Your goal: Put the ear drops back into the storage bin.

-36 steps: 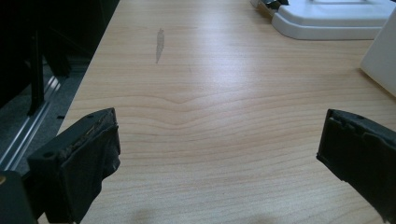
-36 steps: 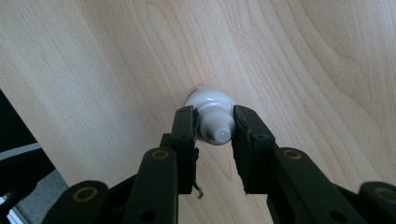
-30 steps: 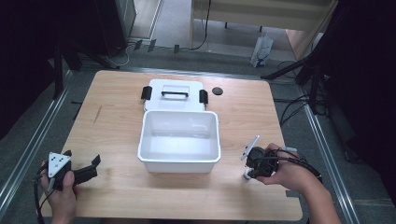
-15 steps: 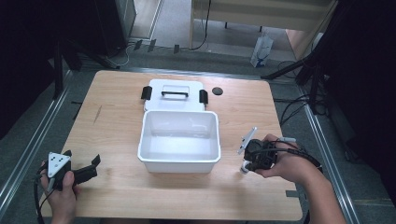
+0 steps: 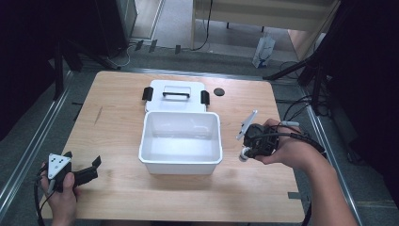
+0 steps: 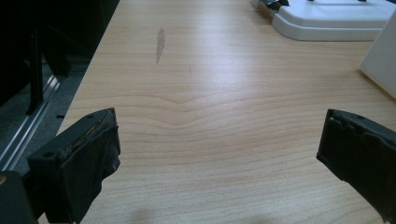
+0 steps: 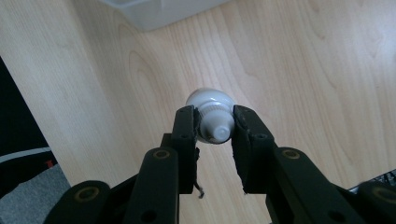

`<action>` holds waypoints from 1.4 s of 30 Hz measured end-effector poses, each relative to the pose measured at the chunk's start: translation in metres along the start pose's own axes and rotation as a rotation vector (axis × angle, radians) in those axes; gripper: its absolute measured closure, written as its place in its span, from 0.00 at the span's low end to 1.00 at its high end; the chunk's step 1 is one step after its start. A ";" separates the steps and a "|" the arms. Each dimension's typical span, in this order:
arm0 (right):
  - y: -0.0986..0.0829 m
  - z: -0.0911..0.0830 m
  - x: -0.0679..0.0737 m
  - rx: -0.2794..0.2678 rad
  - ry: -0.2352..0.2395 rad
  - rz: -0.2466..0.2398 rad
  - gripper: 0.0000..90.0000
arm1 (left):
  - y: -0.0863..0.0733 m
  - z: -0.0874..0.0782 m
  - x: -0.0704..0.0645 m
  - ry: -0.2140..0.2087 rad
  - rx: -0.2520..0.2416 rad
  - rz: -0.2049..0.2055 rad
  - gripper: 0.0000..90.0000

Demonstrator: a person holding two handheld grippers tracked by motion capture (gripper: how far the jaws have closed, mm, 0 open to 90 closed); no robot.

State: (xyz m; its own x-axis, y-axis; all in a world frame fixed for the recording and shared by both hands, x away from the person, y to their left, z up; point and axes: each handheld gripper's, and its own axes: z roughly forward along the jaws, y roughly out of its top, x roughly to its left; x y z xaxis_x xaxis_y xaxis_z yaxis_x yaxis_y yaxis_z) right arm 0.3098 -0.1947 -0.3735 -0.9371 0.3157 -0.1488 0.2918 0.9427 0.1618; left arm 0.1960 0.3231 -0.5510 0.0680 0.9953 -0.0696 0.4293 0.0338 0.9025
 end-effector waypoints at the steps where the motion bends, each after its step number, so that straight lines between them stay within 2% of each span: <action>1: 0.003 -0.003 -0.001 -0.001 -0.001 -0.003 0.80 | 0.000 0.000 0.000 0.001 0.000 0.000 0.00; 7: 0.017 -0.017 -0.007 -0.014 -0.014 -0.016 0.80 | 0.000 0.000 -0.001 0.002 -0.003 0.005 0.00; 22: 0.055 -0.043 -0.011 -0.001 -0.024 -0.059 0.80 | 0.000 0.000 -0.001 0.004 0.001 0.010 0.00; 32: 0.075 -0.048 -0.007 -0.018 -0.025 -0.093 0.80 | 0.000 0.001 -0.001 0.003 0.000 0.009 0.00; 42: 0.093 -0.043 -0.003 -0.031 -0.017 -0.120 0.80 | 0.000 0.001 -0.001 0.001 0.001 0.007 0.00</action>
State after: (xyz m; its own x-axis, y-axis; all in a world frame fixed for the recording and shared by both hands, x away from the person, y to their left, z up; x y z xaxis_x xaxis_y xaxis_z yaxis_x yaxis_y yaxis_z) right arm 0.3319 -0.1124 -0.3164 -0.9615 0.2026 -0.1858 0.1711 0.9701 0.1722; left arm 0.1966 0.3225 -0.5509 0.0706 0.9955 -0.0628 0.4293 0.0265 0.9028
